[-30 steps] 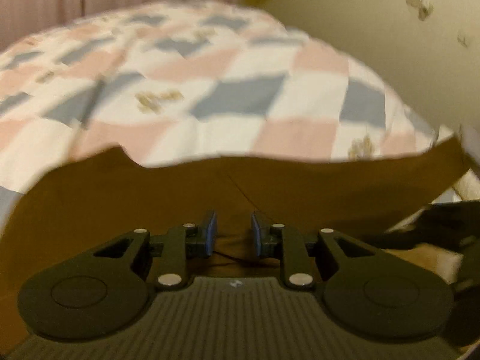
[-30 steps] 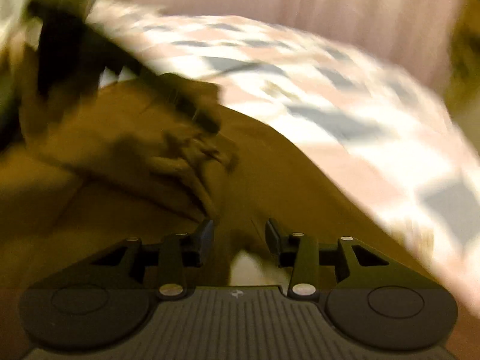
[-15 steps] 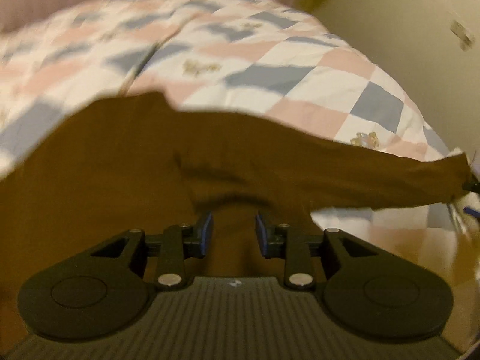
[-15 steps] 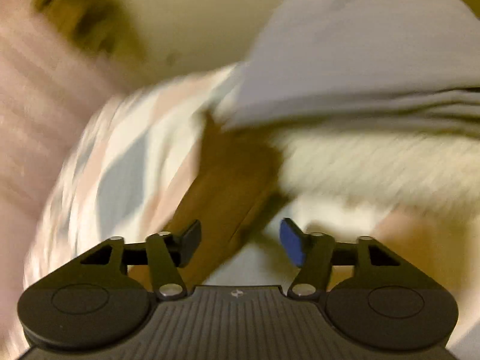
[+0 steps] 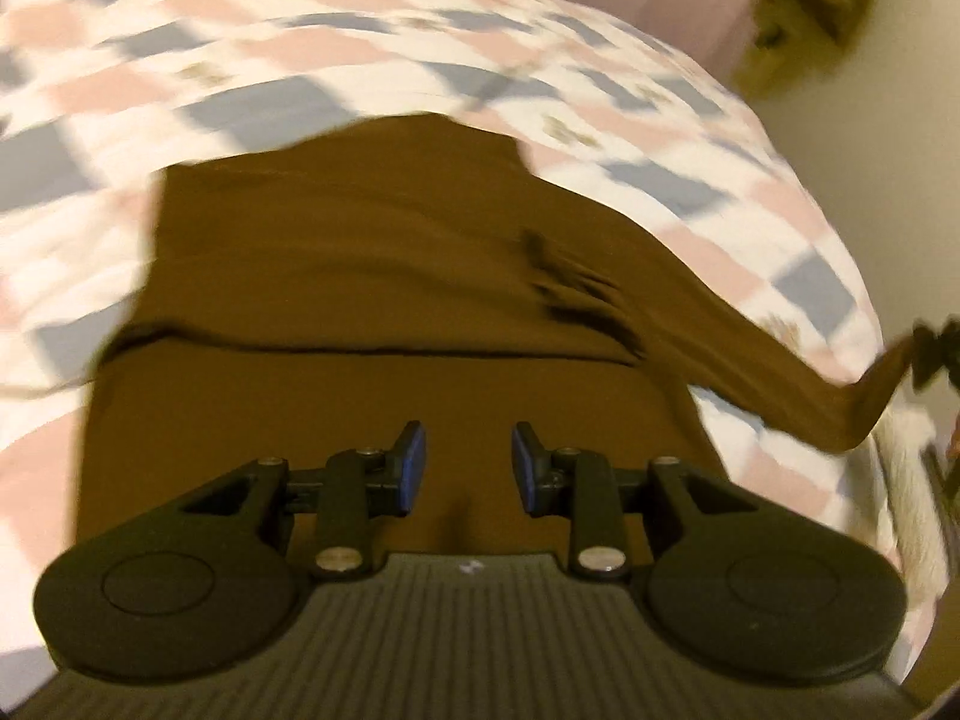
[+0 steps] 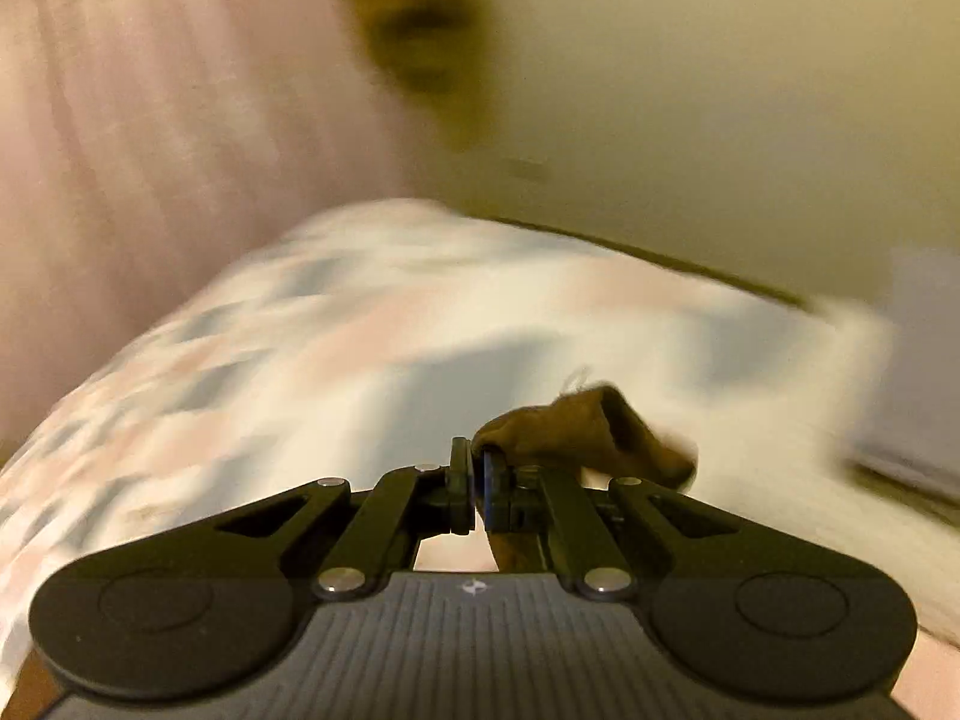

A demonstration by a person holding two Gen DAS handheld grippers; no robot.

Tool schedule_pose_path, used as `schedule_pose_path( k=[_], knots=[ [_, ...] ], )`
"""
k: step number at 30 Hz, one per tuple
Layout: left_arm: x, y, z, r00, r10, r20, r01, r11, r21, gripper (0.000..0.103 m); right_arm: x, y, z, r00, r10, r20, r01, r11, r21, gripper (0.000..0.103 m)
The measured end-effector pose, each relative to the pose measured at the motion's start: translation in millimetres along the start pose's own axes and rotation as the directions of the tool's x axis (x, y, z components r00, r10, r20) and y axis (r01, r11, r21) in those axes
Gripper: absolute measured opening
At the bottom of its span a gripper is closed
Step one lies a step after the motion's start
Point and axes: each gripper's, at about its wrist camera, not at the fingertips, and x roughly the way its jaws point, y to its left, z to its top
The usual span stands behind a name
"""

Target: Fold clothes

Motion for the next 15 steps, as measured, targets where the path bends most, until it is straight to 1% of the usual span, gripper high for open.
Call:
schedule_pose_path(
  k=[1, 2, 3, 4, 5, 6, 8, 10, 11, 12, 13, 15],
  knots=[
    [-6.6, 17.5, -0.6, 1.0, 0.01, 0.006, -0.01, 1.0, -0.027, 0.026, -1.0, 39.7, 4.5, 0.998, 0.059, 0.004, -0.058, 0.995, -0.075, 0.004],
    [-12.8, 34.9, -1.3, 1.0, 0.019, 0.011, -0.018, 0.998, -0.055, 0.026, -6.0, 81.1, 3.2, 0.992, 0.124, 0.007, -0.121, 0.982, -0.142, 0.003],
    [-17.7, 53.2, -2.3, 1.0, 0.027, 0.011, -0.026, 0.996, -0.083, 0.026, -11.8, 122.8, 0.8, 0.982, 0.189, 0.005, -0.184, 0.961, -0.206, 0.004],
    [-22.6, 73.4, -3.3, 0.999, 0.038, 0.006, -0.037, 0.993, -0.114, 0.026, -20.5, 164.1, -6.4, 0.966, 0.26, -0.01, -0.253, 0.93, -0.265, 0.004],
    [-27.1, 92.4, -3.9, 0.999, 0.048, 0.001, -0.047, 0.989, -0.139, 0.026, -29.7, 205.4, -14.4, 0.943, 0.33, -0.031, -0.322, 0.891, -0.321, 0.004],
    [-31.4, 110.7, -4.4, 0.998, 0.058, -0.003, -0.058, 0.985, -0.161, 0.026, -40.6, 240.7, -24.2, 0.922, 0.383, -0.053, -0.375, 0.85, -0.371, 0.003],
    [-38.8, 143.8, -5.1, 0.997, 0.079, -0.006, -0.079, 0.98, -0.181, 0.026, -59.3, 311.9, -67.4, 0.871, 0.472, -0.134, -0.474, 0.739, -0.479, 0.003],
    [-43.7, 177.9, -7.3, 0.995, 0.099, -0.024, -0.102, 0.977, -0.188, 0.026, -68.3, 367.3, -112.8, 0.829, 0.505, -0.238, -0.547, 0.65, -0.527, 0.004],
    [-45.9, 195.3, -8.9, 0.993, 0.11, -0.035, -0.114, 0.975, -0.19, 0.026, -73.6, 383.9, -138.1, 0.808, 0.504, -0.307, -0.585, 0.617, -0.527, 0.007],
    [-47.2, 210.8, -11.1, 0.992, 0.12, -0.045, -0.126, 0.974, -0.19, 0.026, -79.5, 398.9, -163.6, 0.782, 0.496, -0.376, -0.621, 0.585, -0.521, 0.019],
    [-47.2, 224.5, -13.5, 0.99, 0.126, -0.059, -0.135, 0.972, -0.191, 0.026, -85.4, 413.8, -189.1, 0.754, 0.485, -0.444, -0.657, 0.553, -0.512, 0.026],
    [-45.8, 248.5, -17.2, 0.988, 0.13, -0.087, -0.144, 0.971, -0.191, 0.026, -104.4, 417.1, -226.0, 0.731, 0.463, -0.502, -0.682, 0.535, -0.499, 0.053]
  ],
)
